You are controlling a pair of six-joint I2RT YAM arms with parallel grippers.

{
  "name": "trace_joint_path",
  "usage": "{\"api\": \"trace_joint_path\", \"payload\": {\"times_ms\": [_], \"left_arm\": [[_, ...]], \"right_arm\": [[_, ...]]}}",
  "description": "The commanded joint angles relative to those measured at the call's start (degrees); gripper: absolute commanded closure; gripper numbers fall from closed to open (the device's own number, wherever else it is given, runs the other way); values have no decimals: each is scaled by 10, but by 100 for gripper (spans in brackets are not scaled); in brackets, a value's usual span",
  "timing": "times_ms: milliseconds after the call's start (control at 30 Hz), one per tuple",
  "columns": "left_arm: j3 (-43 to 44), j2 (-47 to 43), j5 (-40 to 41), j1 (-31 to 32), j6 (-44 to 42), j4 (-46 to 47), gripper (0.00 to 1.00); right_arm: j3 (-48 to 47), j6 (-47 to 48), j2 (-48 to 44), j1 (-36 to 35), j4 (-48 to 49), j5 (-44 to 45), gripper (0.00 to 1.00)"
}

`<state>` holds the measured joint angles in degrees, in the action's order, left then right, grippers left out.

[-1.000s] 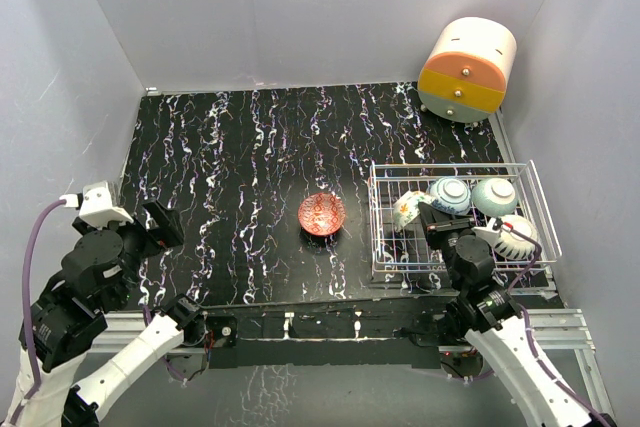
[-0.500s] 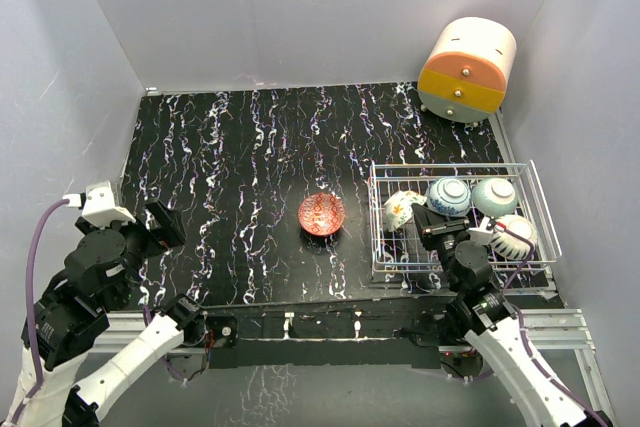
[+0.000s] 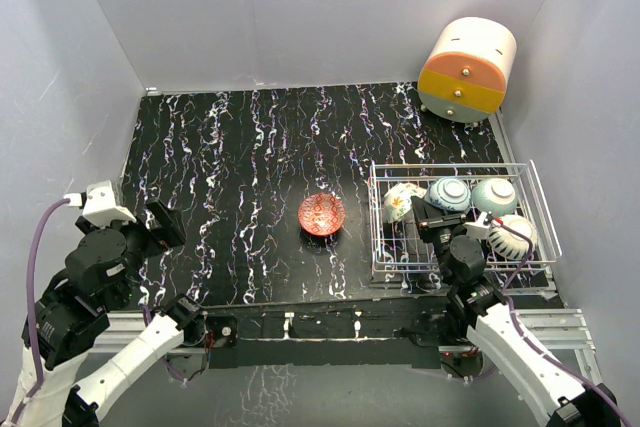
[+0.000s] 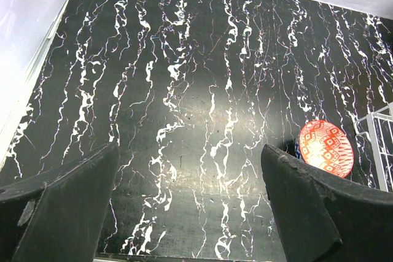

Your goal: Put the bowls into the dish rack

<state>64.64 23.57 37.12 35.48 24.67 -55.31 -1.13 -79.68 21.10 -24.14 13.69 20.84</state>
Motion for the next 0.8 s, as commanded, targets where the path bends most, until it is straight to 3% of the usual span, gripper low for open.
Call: {"api": "trace_joint_path", "payload": {"times_ms": [0, 300, 767], "left_arm": [[8, 13, 10, 4, -8, 7, 3], [6, 21, 5, 4, -9, 13, 3], [-10, 8, 4, 4, 1, 12, 3]], "right_arm": [[14, 14, 31, 15, 99, 25, 92], [38, -4, 96, 49, 167, -5, 92], [50, -54, 28, 50, -39, -53, 88]]}}
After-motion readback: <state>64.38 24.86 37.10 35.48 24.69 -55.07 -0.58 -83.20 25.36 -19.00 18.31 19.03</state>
